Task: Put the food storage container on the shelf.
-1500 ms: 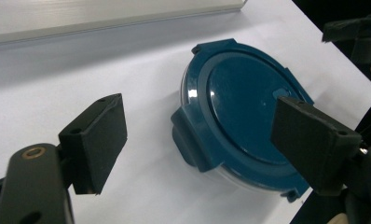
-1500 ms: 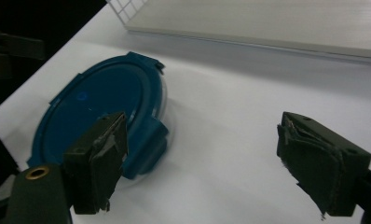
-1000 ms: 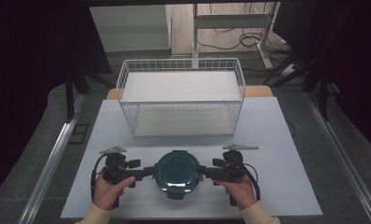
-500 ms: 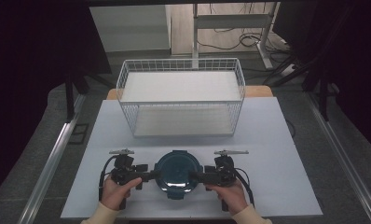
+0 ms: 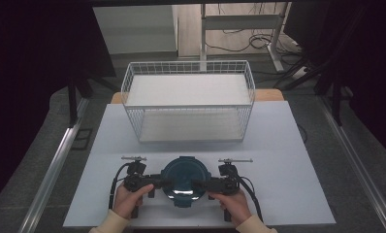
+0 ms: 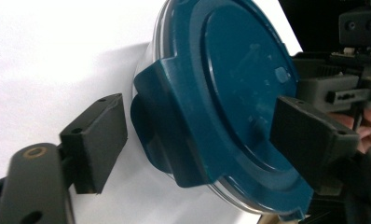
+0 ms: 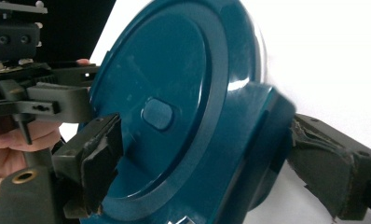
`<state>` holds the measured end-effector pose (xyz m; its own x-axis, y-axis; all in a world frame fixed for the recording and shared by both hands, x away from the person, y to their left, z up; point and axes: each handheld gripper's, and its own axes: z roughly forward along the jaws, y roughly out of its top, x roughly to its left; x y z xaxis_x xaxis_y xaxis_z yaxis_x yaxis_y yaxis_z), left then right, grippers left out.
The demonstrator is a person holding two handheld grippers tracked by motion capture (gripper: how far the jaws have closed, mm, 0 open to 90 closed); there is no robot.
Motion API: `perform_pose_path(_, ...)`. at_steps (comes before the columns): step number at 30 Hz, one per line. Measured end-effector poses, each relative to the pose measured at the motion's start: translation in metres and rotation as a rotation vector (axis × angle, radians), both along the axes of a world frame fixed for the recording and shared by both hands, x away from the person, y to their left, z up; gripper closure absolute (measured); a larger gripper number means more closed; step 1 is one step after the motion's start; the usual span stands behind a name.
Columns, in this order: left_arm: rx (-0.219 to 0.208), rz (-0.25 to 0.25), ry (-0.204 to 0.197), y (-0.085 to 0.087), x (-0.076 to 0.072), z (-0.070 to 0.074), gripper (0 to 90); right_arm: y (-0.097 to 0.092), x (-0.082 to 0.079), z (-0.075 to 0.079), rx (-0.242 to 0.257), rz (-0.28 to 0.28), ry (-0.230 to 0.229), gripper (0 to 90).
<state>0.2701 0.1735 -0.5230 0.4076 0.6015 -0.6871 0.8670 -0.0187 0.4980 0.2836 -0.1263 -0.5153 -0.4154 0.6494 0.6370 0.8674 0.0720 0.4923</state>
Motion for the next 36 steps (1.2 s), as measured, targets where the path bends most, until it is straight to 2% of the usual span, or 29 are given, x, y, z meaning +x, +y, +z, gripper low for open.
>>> perform_pose_path(6, -0.030, -0.014, 0.030, -0.001, 0.001, -0.003, 22.4, 0.001, -0.001, -0.003, 0.026, -0.007, 0.032, 14.2)
perform_pose_path(9, -0.067, 0.011, 0.051, 0.002, 0.002, -0.005, 26.1, -0.001, -0.002, -0.004, 0.046, -0.029, 0.059, 16.9)
perform_pose_path(12, -0.073, 0.024, 0.072, 0.002, 0.001, -0.004, 28.1, -0.005, -0.002, 0.000, 0.051, -0.043, 0.041, 24.6)
perform_pose_path(13, -0.070, 0.022, 0.071, 0.002, 0.001, -0.004, 28.4, -0.008, -0.002, 0.001, 0.055, -0.055, 0.044, 27.6)
perform_pose_path(21, -0.064, 0.038, 0.042, 0.002, -0.006, 0.002, 32.5, -0.014, -0.004, 0.000, 0.101, -0.082, 0.058, 31.9)
perform_pose_path(36, -0.045, 0.043, 0.011, 0.002, -0.013, 0.009, 36.5, -0.019, -0.009, 0.002, 0.130, -0.094, 0.043, 37.2)
